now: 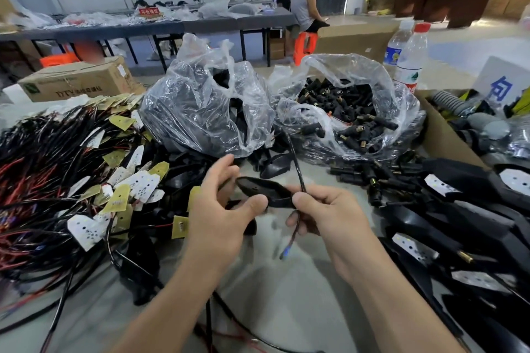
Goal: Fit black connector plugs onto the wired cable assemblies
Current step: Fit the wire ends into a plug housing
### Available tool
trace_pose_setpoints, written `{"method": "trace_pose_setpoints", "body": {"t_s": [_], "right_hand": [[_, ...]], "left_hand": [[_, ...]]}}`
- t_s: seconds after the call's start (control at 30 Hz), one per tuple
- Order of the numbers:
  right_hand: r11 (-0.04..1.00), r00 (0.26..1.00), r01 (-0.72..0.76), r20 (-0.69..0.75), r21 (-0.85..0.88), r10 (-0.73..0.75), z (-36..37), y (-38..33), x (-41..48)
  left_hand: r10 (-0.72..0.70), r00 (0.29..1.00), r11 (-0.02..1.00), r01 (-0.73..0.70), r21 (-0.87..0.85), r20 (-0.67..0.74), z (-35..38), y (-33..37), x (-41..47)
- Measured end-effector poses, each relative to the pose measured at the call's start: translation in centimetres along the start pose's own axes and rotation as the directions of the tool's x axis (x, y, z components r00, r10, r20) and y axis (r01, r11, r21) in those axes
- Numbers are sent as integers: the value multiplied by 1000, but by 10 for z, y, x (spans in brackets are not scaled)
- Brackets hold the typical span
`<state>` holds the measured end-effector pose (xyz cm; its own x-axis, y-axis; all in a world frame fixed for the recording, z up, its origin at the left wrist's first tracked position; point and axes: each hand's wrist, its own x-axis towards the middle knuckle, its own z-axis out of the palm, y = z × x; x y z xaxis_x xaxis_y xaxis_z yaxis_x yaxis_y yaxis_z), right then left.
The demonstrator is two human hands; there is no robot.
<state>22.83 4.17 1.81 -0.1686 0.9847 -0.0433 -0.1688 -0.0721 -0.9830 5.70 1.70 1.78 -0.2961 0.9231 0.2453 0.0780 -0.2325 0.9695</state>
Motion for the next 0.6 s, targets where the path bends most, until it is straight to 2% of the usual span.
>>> {"method": "trace_pose_setpoints", "body": {"t_s": [0.07,0.13,0.2,0.3,0.37,0.43,0.53,0.6], "right_hand": [[999,1000,4,10,52,-4,4,0,0],[999,1000,10,18,32,-11,6,4,1],[990,996,58,-61,-131,-66,5,5,1],[875,951,106,-210,-473,-229,-9,3,2],[882,927,155,-243,-445,-285,-17,0,3],[931,936,194,-225,-311,-270,-14,-5,2],[963,953,240,-160,-126,-258,-5,-6,0],[958,953,267,-121,-105,-279,-3,-6,-1]], "left_hand": [[-105,994,974,110,-198,34,10,-2,-5],[-149,982,943,175,-282,114,17,-3,-8],[-152,981,931,183,-315,119,17,-3,-8],[-114,977,961,155,-230,182,5,-3,-1],[-118,938,983,156,-94,327,-5,-1,1],[-125,883,990,139,2,453,-11,1,2],[-120,863,992,83,96,490,-8,3,0],[-121,865,992,97,75,487,-3,6,-3]]}}
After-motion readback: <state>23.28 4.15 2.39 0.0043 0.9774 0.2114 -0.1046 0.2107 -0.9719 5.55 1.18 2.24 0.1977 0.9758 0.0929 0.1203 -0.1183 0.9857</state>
